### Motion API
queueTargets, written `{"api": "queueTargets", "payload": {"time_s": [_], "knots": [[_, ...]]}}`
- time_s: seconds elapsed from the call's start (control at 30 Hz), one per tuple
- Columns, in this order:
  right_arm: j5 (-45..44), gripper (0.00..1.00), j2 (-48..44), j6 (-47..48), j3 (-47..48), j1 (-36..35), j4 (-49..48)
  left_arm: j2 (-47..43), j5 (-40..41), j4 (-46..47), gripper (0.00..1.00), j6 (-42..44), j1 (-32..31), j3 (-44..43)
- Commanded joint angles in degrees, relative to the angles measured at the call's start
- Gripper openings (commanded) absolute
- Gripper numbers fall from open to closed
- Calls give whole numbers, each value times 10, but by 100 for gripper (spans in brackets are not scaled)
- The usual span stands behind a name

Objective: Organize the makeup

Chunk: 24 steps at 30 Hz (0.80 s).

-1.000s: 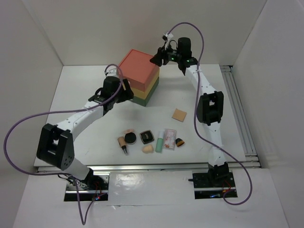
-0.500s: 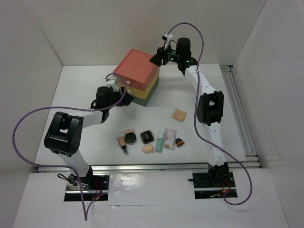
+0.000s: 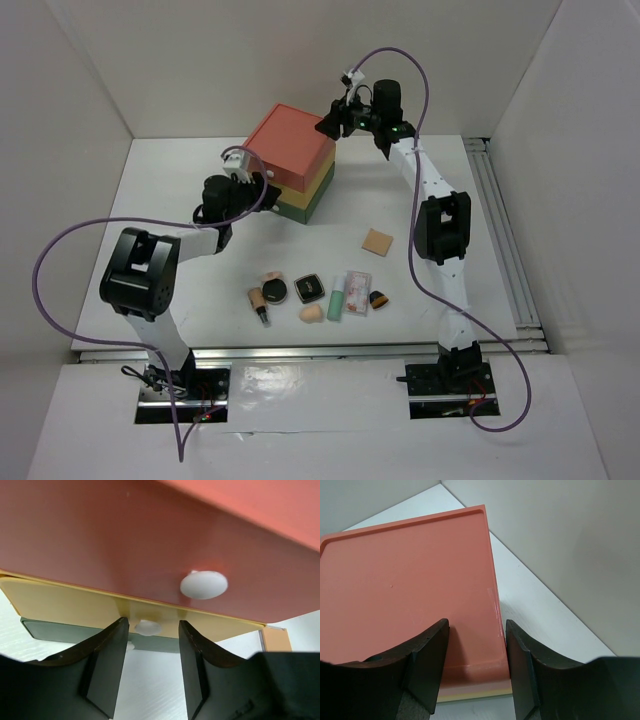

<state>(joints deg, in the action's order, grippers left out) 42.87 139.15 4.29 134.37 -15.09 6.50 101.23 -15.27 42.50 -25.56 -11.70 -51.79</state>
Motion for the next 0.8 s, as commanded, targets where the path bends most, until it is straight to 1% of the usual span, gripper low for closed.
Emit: {"api": "queueTargets", "payload": {"time_s": [0.0, 0.1, 0.23, 0.33, 0.43, 0.57, 0.7, 0.77], "knots": [[3, 56, -28, 6, -19, -12, 3, 11, -13, 33, 56, 17, 1, -23], [-2, 56, -28, 6, -19, -12, 3, 16, -6, 32, 55, 17, 1, -23], [-2, 56, -28, 6, -19, -12, 3, 16, -6, 25, 49, 17, 1, -30], [-2, 56, -28, 6, -19, -12, 3, 8, -6, 19, 32, 17, 1, -30], [-2, 56, -28, 6, -19, -12, 3, -16, 1, 13, 26, 24, 1, -15], [-8, 55, -34, 6, -25, -6, -3, -59, 14, -16, 23, 30, 1, 33], [-13, 55, -34, 6, -31, -6, -4, -117, 51, -61, 23, 30, 1, 88], [-13, 55, -39, 6, -31, -6, -4, -145, 57, -91, 23, 25, 1, 119]]}}
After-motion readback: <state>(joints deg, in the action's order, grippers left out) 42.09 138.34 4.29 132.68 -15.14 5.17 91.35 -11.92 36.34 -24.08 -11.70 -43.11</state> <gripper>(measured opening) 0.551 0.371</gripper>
